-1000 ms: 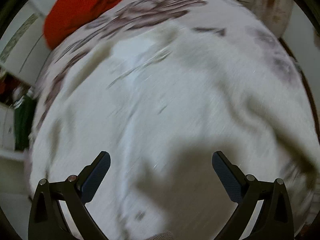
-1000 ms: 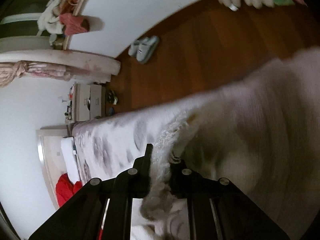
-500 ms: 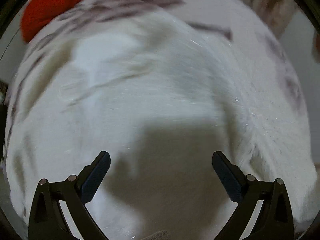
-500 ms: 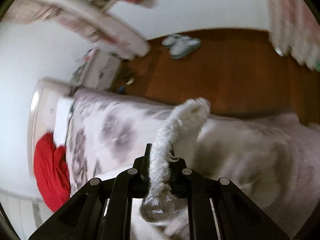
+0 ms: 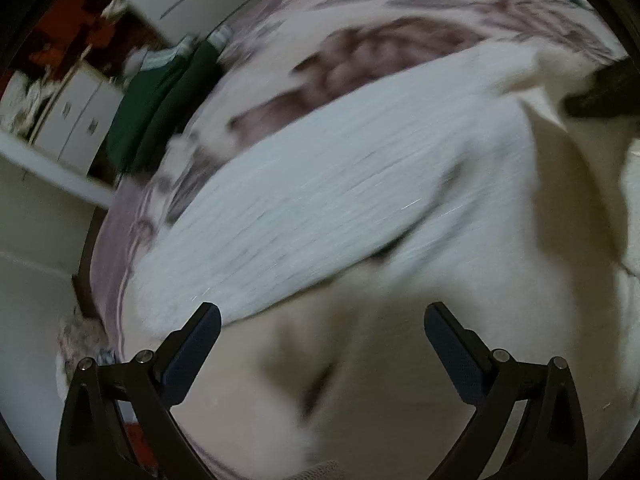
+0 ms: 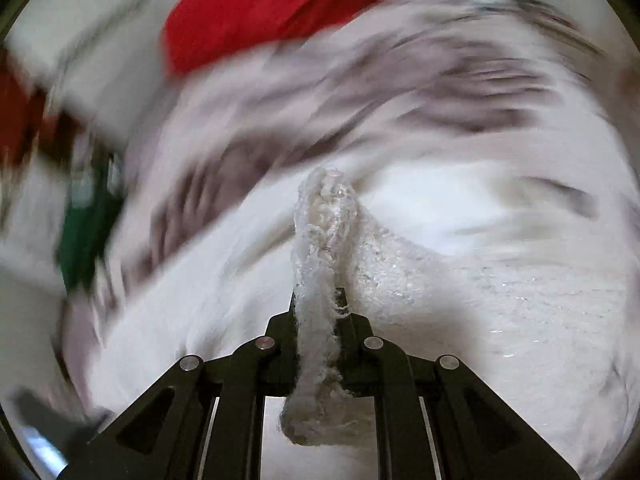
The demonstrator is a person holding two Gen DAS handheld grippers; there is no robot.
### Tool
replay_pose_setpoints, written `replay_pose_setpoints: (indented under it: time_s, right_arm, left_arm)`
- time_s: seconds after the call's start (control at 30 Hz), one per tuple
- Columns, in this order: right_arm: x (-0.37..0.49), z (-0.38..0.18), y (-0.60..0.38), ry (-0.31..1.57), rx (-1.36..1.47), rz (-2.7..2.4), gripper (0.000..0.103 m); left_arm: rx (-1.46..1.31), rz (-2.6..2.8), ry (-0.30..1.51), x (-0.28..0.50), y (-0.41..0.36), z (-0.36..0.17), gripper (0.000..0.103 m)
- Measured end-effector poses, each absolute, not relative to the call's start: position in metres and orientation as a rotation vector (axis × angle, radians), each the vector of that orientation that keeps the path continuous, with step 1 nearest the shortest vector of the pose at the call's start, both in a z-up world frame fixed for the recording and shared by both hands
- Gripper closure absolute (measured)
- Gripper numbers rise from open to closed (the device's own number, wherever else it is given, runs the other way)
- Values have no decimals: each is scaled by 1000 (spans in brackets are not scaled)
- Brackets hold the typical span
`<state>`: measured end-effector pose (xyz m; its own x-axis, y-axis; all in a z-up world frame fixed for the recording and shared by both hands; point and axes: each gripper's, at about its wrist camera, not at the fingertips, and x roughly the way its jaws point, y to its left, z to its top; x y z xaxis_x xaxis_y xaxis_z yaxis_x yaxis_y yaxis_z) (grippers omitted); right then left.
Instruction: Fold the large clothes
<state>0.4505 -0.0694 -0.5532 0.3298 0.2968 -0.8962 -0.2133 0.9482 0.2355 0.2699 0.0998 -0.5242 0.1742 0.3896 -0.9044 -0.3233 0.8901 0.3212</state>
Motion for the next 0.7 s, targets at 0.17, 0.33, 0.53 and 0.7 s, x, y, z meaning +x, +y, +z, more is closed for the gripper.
replay_pose_setpoints:
  time_s: [0.17,0.33,0.53,0.7]
  right_arm:
    - [434,-640,25,1369,-137,371,73]
    - [397,-604,-48,1350,292,414,42]
    - [334,-596,-151,1394,456,171,39]
    - [308,-630,-189,1448,516,41,39]
  left_arm:
    - [-65,569,1359,244,149,-535,0]
    - [-453,598,1382,209,215,-539,0]
    - [-1212,601,1224,159,309,-606,7]
    - [-1344,759,964,157,366,-626,23]
